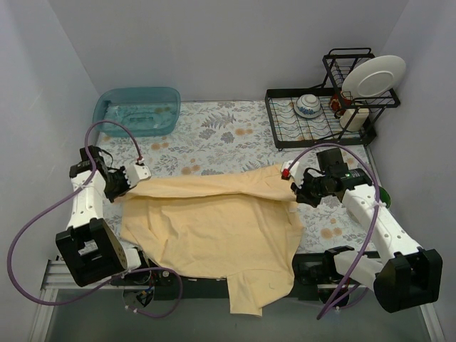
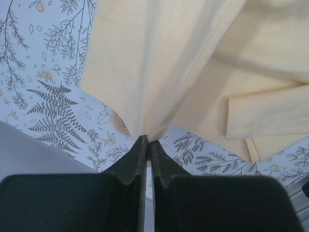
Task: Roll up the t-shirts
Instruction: Fold the T-shirt at the center of the board.
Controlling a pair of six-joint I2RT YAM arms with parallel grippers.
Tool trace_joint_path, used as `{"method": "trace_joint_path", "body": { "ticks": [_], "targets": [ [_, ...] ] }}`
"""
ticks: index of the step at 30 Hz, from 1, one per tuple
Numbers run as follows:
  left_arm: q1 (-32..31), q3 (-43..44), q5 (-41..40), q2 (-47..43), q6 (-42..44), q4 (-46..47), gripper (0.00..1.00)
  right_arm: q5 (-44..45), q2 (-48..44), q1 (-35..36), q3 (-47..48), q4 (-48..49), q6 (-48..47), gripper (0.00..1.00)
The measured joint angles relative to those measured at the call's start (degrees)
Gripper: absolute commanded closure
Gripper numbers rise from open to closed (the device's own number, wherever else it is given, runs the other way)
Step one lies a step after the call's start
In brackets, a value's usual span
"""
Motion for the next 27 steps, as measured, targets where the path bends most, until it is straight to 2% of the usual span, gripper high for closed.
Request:
{"method": "trace_joint_path", "body": {
  "ticks": [9, 11, 12, 13, 16, 21, 24, 27],
  "targets": [
    [0.0, -6.0, -2.3, -4.7, 2.7, 0.1, 1.00, -3.4, -0.7, 0.0, -1.8, -4.9, -7.0, 0.99],
    [0.0, -8.1, -3.3, -6.1, 3.5, 0.3, 1.00, -4.1, -0.7, 0.0, -1.8, -6.2, -8.4, 0.93],
    [0.0, -9.0, -3.8, -6.6, 3.8, 0.3, 0.89, -4.6, -0.7, 0.0, -1.8, -7.0, -9.5, 0.87],
    [0.0, -9.9, -4.4, -6.8, 4.1, 0.4, 0.81, -5.0, -0.7, 0.0, -1.8, -7.9, -10.4, 0.77],
    [0.0, -11.2, -6.2, -6.9, 4.1, 1.2, 0.63, -5.5, -0.4, 0.1, -1.8, -10.9, -12.7, 0.71],
    [0.6, -7.0, -5.9, -4.8, 1.8, 1.8, 0.52, -4.8, 2.2, -1.8, 2.0, -11.3, -10.7, 0.69],
    [0.6, 0.2, -3.4, -0.8, -2.6, 2.6, 0.51, -5.6, 8.0, -3.1, 8.0, -9.5, -7.9, 0.68],
    [0.6, 6.6, -0.4, 4.9, -12.1, 4.1, 0.53, -7.9, 17.2, -3.3, 14.4, -6.8, -5.2, 0.61]
  ]
}}
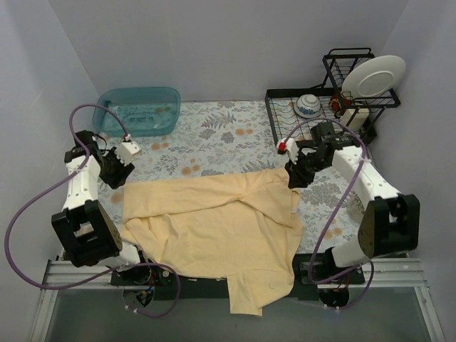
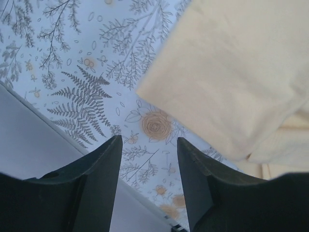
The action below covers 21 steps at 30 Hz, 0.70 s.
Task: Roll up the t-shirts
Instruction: Fold the T-shirt at the center of the board.
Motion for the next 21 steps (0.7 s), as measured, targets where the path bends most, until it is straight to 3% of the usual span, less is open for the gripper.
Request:
{"method": "trace_joint_path", "body": {
  "ticks": [6, 11, 16, 21],
  "targets": [
    [0.0, 5.2, 4.4, 11.5, -23.6, 3.9, 0.54, -2.7, 16.3, 0.1, 9.2, 5.0, 5.4, 0.56],
    [0.0, 3.8, 4.4, 14.6, -38.8, 8.3, 0.58, -1.7, 24.6, 0.1, 12.3, 9.6, 9.7, 0.64],
    [0.0, 3.4, 4.8, 16.5, -45.2, 10.9, 0.75, 1.0, 30.1, 0.1, 15.7, 10.6, 12.1, 0.71],
    [0.0, 3.2, 4.8, 22.1, -46.8, 11.8, 0.82, 5.5, 34.2, 0.1, 19.1, 11.2, 12.5, 0.73]
  ]
}}
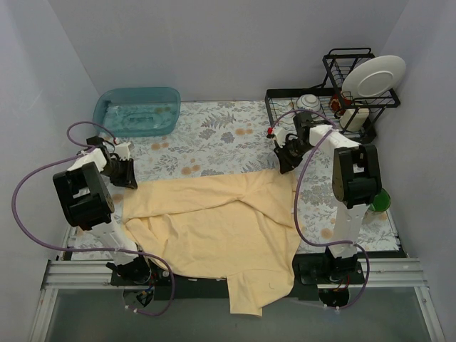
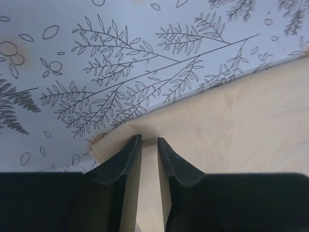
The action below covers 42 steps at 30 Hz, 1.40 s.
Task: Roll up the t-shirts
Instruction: Fold the T-shirt at the center of the board.
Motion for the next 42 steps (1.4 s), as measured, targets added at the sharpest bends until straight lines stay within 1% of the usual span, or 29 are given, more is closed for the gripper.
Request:
{"method": "trace_joint_path", "body": {
  "ticks": [2, 9, 13, 15, 16, 19, 23, 30, 33, 35, 36, 38, 39, 42],
  "targets": [
    [0.0, -0.3, -0.2, 2.8, 0.4, 0.2, 0.82, 1.5, 1.2, 0.0, 1.1, 0.0, -0.3, 0.74],
    [0.1, -0.1, -0.5, 3.3, 1.3, 0.6, 0.82, 3.8, 4.6, 0.1, 4.1, -1.3, -1.9, 0.76],
    [0.1, 2.8, -0.3, 5.8, 0.9, -0.1, 0.81, 4.9, 6.1, 0.2, 6.5, -3.5, -2.3, 0.78],
    [0.1, 5.7, 0.0, 7.8, 0.6, -0.3, 0.78, 5.6, 6.6, 0.5, 7.3, -4.2, -2.3, 0.78],
    [0.1, 7.4, 0.0, 9.0, 0.5, -0.3, 0.73, 5.8, 6.8, 0.5, 7.7, -4.6, -2.3, 0.78],
    [-0.1, 11.8, 0.8, 11.7, 0.5, 0.0, 0.66, 6.4, 7.3, 0.6, 8.8, -5.2, -2.3, 0.77],
    [0.4, 15.1, 1.1, 13.0, 1.6, 0.0, 0.62, 6.5, 7.3, 0.5, 8.9, -5.2, -2.3, 0.74],
    [2.9, 16.5, 1.0, 12.4, 4.1, -1.5, 0.62, 5.1, 7.2, 0.3, 8.9, -5.4, -2.4, 0.70],
    [3.4, 16.4, 1.5, 11.9, 4.3, -2.5, 0.61, 2.9, 6.6, 0.5, 8.9, -6.1, -2.9, 0.62],
    [3.4, 16.2, 2.5, 11.4, 3.4, -3.0, 0.60, 0.7, 5.6, 1.2, 9.2, -7.3, -4.3, 0.59],
    [3.4, 16.2, 3.0, 11.2, 2.8, -3.1, 0.60, -0.6, 4.9, 1.9, 9.4, -8.0, -5.0, 0.55],
    [3.3, 16.2, 4.4, 10.7, 0.8, -3.3, 0.60, -3.0, 3.7, 4.1, 9.9, -9.2, -6.0, 0.52],
    [3.3, 16.2, 5.0, 10.4, -0.2, -3.3, 0.60, -4.7, 3.2, 5.8, 10.4, -10.3, -6.6, 0.47],
    [3.2, 16.2, 6.6, 9.6, -2.9, -3.3, 0.60, -8.1, 3.2, 10.0, 11.0, -12.4, -7.8, 0.42]
  ]
}}
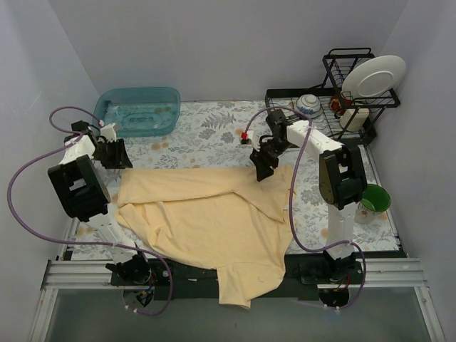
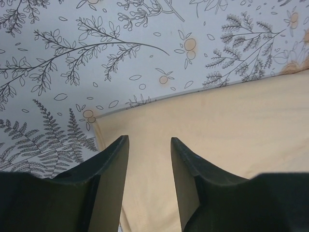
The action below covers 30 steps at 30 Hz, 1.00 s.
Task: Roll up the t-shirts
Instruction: Fold the T-shirt at the center of the board.
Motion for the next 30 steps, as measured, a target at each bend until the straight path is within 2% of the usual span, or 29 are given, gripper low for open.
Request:
{"method": "trace_joint_path", "body": {
  "ticks": [4, 14, 17, 24, 30],
  "targets": [
    [-0.4, -1.6, 1.1, -2.4, -1.9, 0.3, 0.60, -1.8, 0.4, 3.2, -1.3, -1.6, -0.9, 0.41],
    [-1.2, -5.4, 1.8, -8.6, -2.2, 0.2, 0.60, 0.5, 1.6, 3.0, -3.9, -0.1, -1.7, 0.46],
    [-1.2, -6.2, 2.0, -8.6, -2.4, 0.3, 0.60, 1.1, 1.7, 3.0, -4.1, 1.2, -1.7, 0.51],
    [-1.4, -6.8, 2.1, -8.6, -2.6, 0.4, 0.60, 1.4, 1.7, 3.4, -6.2, 3.2, -2.2, 0.78],
    [-1.4, -6.9, 2.1, -8.7, -2.2, 0.5, 0.60, 1.3, 1.2, 5.0, -9.4, 5.2, -2.4, 0.85]
  ]
}}
